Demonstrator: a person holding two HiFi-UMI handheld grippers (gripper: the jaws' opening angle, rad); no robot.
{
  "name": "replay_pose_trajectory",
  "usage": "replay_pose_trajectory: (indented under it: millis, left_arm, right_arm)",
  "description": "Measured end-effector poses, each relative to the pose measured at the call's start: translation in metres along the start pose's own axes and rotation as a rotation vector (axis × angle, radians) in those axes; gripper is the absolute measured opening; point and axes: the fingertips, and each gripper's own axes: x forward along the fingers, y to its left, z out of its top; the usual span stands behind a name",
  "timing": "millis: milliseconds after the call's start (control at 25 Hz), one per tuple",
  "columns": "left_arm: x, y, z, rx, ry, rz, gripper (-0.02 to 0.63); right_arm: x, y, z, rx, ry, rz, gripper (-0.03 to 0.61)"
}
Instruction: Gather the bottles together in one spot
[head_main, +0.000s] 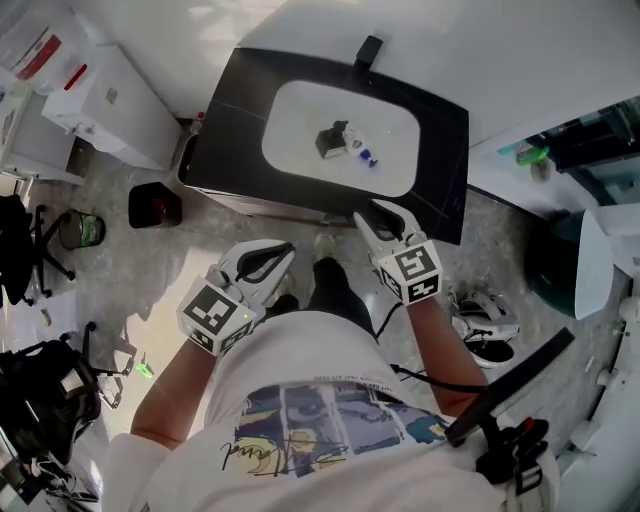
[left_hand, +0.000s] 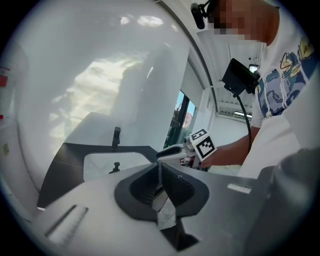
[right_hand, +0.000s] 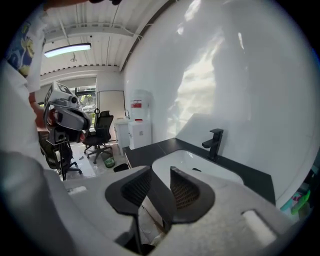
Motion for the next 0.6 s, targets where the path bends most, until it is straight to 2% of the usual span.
replay_pose_trajectory:
  millis: [280,600]
  left_arm:
    - [0.012,0.03,0.032,-0.004,-0.035,0.101,0.023]
    - [0.045,0.061,0.058,-0.03,-0.029,0.201,0.023]
  right_arm:
    - [0.079,-0.057,0.001,-0.017,0.031,0.038,0.138]
    - [0.153,-0.116,-0.027,0.013,0.099,0.111,0.23]
